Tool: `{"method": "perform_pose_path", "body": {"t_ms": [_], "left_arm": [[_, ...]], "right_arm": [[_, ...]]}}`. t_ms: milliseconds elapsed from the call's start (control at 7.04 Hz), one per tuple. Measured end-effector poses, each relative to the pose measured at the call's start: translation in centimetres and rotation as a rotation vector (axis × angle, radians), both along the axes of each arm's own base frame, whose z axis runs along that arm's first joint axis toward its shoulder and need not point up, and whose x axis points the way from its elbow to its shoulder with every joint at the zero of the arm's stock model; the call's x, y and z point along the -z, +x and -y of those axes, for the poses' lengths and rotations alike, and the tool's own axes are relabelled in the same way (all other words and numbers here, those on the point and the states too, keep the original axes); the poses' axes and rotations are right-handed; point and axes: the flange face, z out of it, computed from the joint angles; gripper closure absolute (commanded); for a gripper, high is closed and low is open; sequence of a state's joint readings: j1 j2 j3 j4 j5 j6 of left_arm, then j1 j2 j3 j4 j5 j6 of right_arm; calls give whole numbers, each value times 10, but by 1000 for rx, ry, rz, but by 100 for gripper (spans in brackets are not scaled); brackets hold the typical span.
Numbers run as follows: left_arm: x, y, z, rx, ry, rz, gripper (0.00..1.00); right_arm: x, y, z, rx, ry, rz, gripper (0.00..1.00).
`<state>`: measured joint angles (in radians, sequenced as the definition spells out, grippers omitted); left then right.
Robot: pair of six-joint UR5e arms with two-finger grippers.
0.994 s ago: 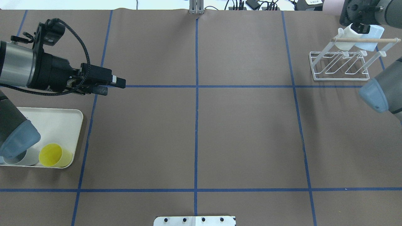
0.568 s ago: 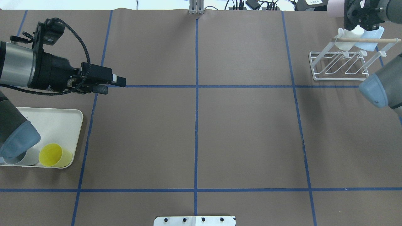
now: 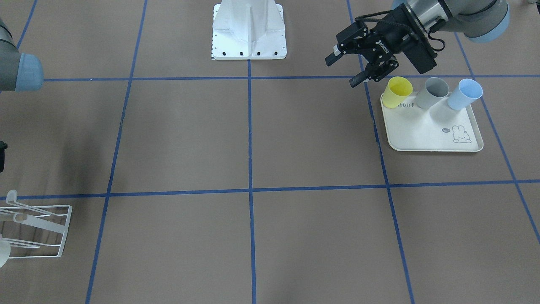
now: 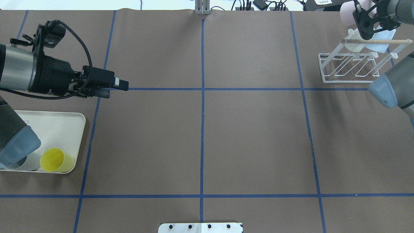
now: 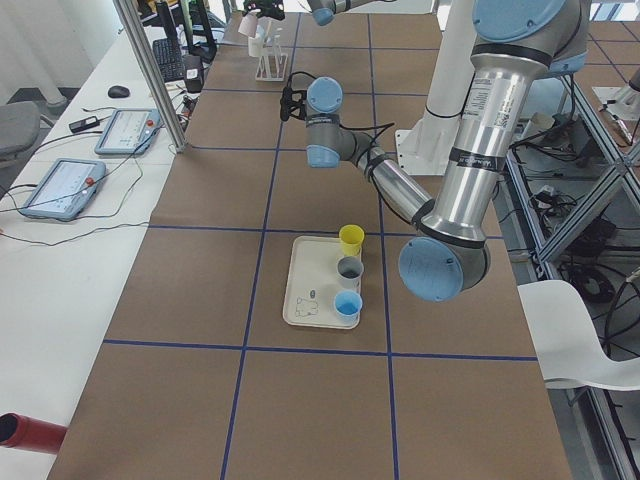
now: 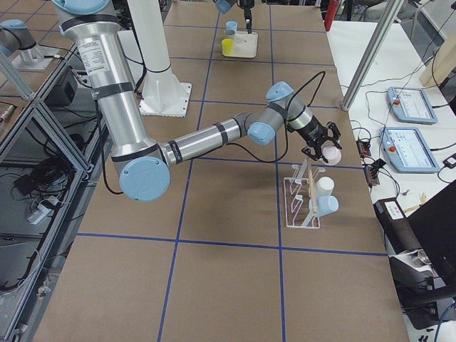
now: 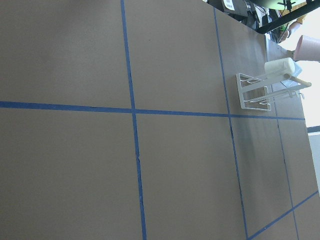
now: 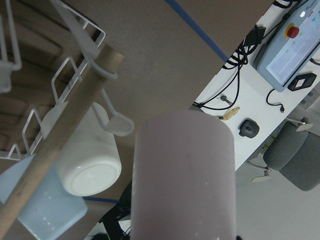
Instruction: Transfer IKEA cup to right arm and place on rack
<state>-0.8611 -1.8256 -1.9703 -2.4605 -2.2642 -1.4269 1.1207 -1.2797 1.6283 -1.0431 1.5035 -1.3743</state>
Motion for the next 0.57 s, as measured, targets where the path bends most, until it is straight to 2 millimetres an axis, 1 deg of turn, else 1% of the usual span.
{"method": "perform_pose_path", "body": {"t_ms": [284, 568], "left_arm": [[-1, 1, 0, -1, -1, 1, 0], [-1, 1, 0, -2, -2, 2, 0]], "right_arm": [[-9, 2, -1, 10, 2, -50, 100], [-16, -1, -4, 16, -4, -67, 100]]}}
